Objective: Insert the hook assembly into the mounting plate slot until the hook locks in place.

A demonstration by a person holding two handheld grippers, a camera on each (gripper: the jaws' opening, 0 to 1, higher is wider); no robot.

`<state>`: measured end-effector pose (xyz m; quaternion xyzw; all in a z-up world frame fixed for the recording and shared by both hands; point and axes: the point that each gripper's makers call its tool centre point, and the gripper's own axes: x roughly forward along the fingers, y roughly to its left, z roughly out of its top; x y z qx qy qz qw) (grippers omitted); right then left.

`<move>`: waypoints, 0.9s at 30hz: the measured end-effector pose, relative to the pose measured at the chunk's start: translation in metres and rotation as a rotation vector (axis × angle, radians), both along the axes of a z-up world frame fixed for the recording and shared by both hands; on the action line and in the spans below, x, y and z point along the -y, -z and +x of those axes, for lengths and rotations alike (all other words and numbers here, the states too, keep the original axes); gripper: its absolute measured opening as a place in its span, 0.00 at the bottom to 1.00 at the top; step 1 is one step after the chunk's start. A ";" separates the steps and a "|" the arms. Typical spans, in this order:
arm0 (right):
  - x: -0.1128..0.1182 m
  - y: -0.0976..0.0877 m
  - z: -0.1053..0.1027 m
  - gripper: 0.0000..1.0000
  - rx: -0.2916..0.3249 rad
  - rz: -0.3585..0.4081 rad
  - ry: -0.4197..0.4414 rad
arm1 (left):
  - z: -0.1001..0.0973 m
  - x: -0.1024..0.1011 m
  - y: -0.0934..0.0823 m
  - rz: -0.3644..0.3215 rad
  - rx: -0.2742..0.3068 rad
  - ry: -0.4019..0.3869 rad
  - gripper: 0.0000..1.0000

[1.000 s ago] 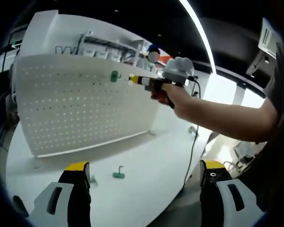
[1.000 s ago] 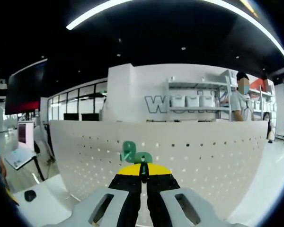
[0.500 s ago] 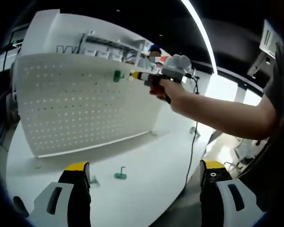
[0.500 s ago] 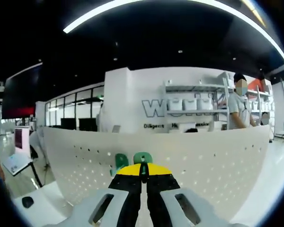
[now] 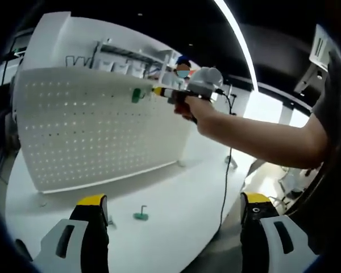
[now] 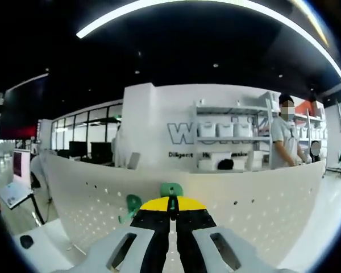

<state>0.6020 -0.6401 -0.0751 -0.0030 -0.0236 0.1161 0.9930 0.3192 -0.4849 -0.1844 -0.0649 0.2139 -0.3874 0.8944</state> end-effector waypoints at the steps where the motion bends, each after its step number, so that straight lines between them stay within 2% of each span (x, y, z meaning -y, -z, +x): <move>1: -0.001 0.000 0.001 0.01 -0.002 -0.001 0.002 | 0.000 0.000 0.000 -0.002 0.000 0.001 0.98; 16: -0.004 -0.002 -0.002 0.01 0.012 0.006 0.037 | 0.001 -0.007 0.002 0.003 -0.005 -0.020 0.98; 27: -0.003 0.006 -0.002 0.01 -0.004 -0.001 0.046 | 0.003 -0.013 0.005 0.005 -0.012 -0.031 0.97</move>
